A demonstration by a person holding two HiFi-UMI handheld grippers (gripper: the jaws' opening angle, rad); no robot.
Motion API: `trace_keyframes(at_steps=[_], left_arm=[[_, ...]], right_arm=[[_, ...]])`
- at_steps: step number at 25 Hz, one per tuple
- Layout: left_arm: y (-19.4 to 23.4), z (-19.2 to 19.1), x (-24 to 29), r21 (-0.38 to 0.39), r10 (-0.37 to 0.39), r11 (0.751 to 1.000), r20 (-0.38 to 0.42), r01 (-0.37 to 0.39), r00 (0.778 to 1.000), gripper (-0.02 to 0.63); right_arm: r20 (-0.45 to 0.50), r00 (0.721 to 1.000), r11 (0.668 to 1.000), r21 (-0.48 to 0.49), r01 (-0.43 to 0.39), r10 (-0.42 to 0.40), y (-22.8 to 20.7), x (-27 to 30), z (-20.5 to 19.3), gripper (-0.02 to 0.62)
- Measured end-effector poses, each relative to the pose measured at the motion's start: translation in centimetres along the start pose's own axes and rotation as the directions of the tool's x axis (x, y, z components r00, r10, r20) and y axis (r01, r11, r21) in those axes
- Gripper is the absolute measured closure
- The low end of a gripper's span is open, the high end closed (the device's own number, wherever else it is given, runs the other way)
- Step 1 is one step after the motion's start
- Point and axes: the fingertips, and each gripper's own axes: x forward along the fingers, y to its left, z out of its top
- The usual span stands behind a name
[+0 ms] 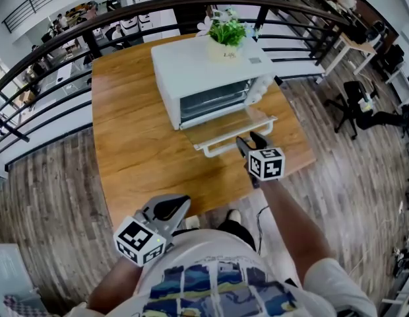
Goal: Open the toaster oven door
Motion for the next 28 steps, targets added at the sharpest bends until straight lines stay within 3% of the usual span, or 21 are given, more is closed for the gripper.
trace_keyframes(at_steps=[28], left_arm=[[0.3, -1.9, 1.0, -0.021, -0.012, 1.0, -0.062, 0.011, 0.998, 0.604]], right_arm=[[-0.033, 0.999, 1.0, -0.004, 0.022, -0.022, -0.3, 0.2, -4.8, 0.39]])
